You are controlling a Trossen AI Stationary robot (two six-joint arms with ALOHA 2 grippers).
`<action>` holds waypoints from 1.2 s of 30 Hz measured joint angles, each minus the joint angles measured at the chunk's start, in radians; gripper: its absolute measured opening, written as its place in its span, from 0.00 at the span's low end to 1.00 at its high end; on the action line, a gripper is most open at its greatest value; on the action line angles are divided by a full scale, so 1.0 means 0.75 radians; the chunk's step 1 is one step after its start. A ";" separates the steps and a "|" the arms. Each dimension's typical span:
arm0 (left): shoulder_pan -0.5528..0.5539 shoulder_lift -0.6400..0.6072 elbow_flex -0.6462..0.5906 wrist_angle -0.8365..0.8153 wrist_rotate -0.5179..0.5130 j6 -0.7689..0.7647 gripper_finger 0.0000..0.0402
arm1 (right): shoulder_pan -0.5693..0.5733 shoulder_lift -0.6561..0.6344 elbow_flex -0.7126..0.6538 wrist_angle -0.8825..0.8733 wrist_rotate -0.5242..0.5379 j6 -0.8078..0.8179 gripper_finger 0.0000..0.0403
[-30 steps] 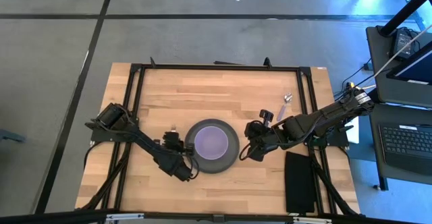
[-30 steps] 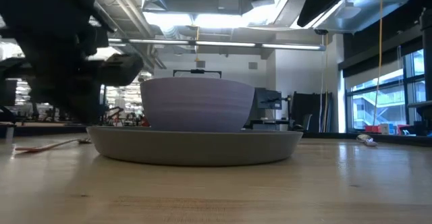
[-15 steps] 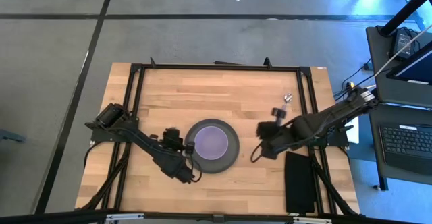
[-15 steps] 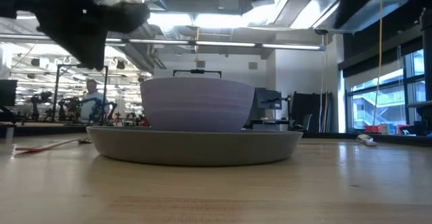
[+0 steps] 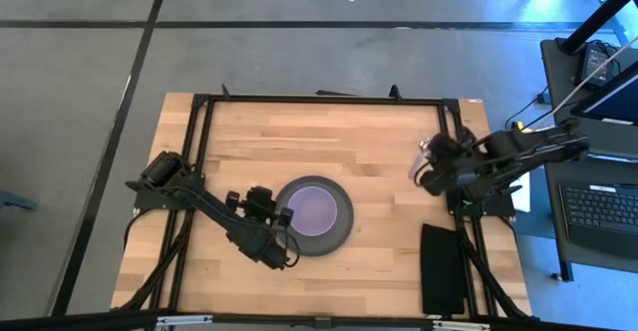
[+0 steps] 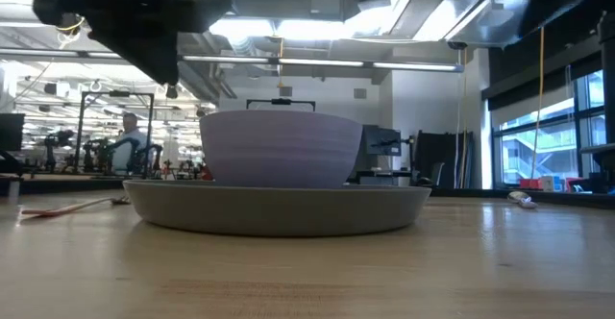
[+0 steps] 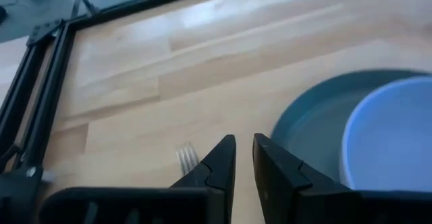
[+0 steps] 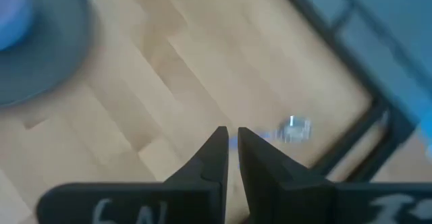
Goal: Set table place
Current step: Put the light blue spoon into the light blue bowl
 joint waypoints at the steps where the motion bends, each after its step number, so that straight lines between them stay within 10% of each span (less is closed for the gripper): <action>1: 0.008 0.000 0.000 0.000 -0.005 -0.001 0.12 | -0.031 -0.043 -0.044 -0.001 -0.033 0.031 0.10; 12: 0.114 0.000 -0.001 0.000 -0.078 -0.016 0.12 | -0.237 -0.334 -0.475 0.406 -0.140 0.327 0.10; 16: 0.143 -0.011 0.002 -0.002 -0.090 -0.014 0.12 | -0.310 -0.321 -0.571 0.680 -0.020 0.193 0.10; 30: 0.139 -0.010 0.125 0.000 -0.332 0.170 0.12 | -0.366 -0.194 -1.070 1.059 0.303 0.721 0.10; 36: 0.139 -0.010 0.125 0.000 -0.333 0.196 0.12 | -0.366 -0.154 -1.075 1.081 0.237 0.749 0.10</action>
